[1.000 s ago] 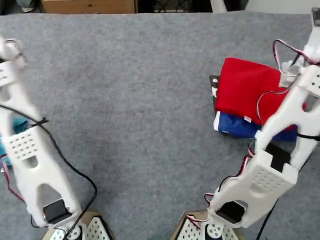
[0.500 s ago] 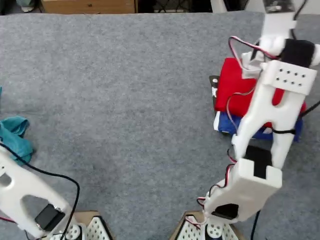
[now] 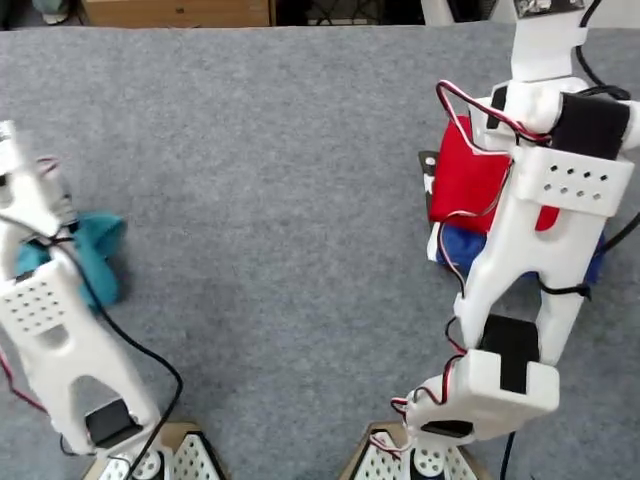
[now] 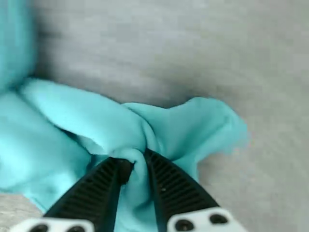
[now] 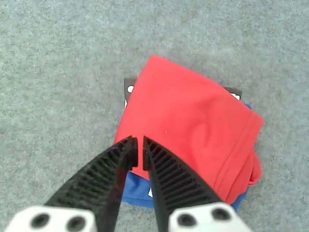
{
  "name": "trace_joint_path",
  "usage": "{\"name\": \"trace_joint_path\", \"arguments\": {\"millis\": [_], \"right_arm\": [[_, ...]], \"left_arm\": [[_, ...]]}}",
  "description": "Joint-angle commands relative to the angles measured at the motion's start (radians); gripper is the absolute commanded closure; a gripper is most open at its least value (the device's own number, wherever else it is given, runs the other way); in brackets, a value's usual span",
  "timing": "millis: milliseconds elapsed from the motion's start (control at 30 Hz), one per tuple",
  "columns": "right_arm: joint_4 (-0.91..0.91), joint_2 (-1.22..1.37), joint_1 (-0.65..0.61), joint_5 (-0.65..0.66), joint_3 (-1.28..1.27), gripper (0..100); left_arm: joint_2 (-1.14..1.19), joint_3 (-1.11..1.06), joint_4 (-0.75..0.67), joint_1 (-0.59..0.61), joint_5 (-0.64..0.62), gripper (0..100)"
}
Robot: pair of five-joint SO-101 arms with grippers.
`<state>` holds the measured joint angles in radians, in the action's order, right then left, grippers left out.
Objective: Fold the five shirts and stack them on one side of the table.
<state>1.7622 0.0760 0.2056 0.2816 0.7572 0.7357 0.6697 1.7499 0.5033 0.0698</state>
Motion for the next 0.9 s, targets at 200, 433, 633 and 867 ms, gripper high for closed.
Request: {"name": "trace_joint_path", "arguments": {"millis": [200,433,633,867], "right_arm": [[0.005,-0.039,-0.012,-0.003,-0.002,97.0],[0.005,-0.036,-0.012,-0.002,-0.004,96.9],[0.003,0.022,-0.014,-0.002,-0.002,96.9],[0.003,0.13,-0.21,-0.002,-0.002,96.9]], "left_arm": [[-0.465,-0.564,-0.12,-0.39,0.127,97],[-0.872,-0.92,-0.146,-0.608,0.315,97],[-1.278,-1.162,-0.141,-0.71,0.523,97],[-1.685,-1.288,-0.149,-0.615,0.523,78]]}}
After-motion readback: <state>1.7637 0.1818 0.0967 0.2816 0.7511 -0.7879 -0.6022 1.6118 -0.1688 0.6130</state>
